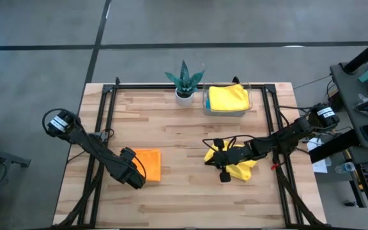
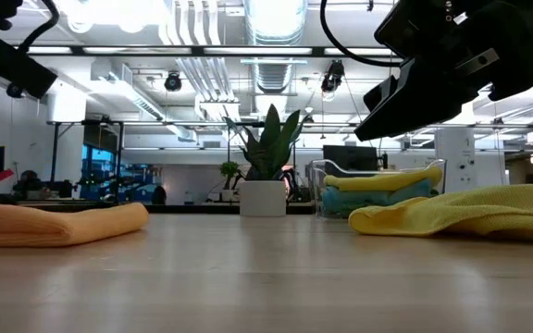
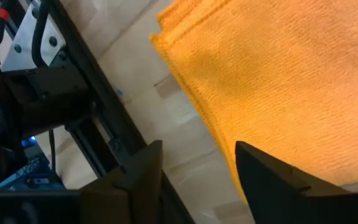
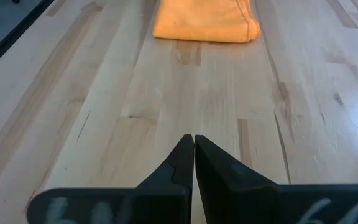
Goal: Fold microfiber towels
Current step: Fold the orange microfiber towel
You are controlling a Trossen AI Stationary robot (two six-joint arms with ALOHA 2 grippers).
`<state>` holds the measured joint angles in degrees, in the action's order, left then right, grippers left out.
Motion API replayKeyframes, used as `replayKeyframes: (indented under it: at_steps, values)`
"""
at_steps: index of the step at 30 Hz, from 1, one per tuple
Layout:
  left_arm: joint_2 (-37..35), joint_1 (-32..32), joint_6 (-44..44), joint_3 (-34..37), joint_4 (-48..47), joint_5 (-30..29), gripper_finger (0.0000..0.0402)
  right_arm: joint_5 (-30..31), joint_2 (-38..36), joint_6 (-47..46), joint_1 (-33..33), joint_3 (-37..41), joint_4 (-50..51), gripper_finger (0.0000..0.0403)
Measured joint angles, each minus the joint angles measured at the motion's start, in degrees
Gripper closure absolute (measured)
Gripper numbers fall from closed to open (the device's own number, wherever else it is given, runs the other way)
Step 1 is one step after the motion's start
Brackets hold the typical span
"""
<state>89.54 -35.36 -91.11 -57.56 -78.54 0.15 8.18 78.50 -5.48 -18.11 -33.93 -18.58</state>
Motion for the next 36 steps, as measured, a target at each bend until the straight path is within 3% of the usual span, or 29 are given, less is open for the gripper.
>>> replayKeyframes:
  at_steps: [7, 12, 16, 21, 25, 30, 36]
  values:
    - [-0.4, 0.0, 3.3, -1.3, -0.3, 2.7, 0.019, 0.0, 0.0, 0.1, 0.0, 0.0, 0.0, 0.0394]
    - [-1.2, -0.4, 16.6, -3.0, 6.9, 2.6, 0.0201, 0.0, 0.0, 0.1, 0.0, 0.0, 0.0, 0.0394]
    - [-1.4, -0.4, 21.9, -1.3, 15.8, 1.3, 0.0236, 0.0, 0.0, 0.0, 0.0, 0.3, -0.2, 0.0394]
    - [-0.8, -0.4, 22.4, 2.2, 18.4, 1.1, 0.03, 0.0, 0.0, -0.4, 0.0, 0.5, -0.2, 0.0394]
    - [-0.8, -0.4, 22.5, 4.9, 22.2, -5.0, 0.035, 0.6, 0.0, -1.4, 0.0, 0.5, -0.6, 0.0394]
    - [-0.8, 0.1, 25.1, 8.2, 36.9, -11.8, 0.0394, 1.1, 0.0, -1.4, 0.0, 0.5, -0.9, 0.0394]
    - [-0.7, 1.9, 28.6, 13.9, 58.9, -17.7, 0.0399, 1.0, 0.0, -1.1, 0.0, 0.5, -1.9, 0.0394]
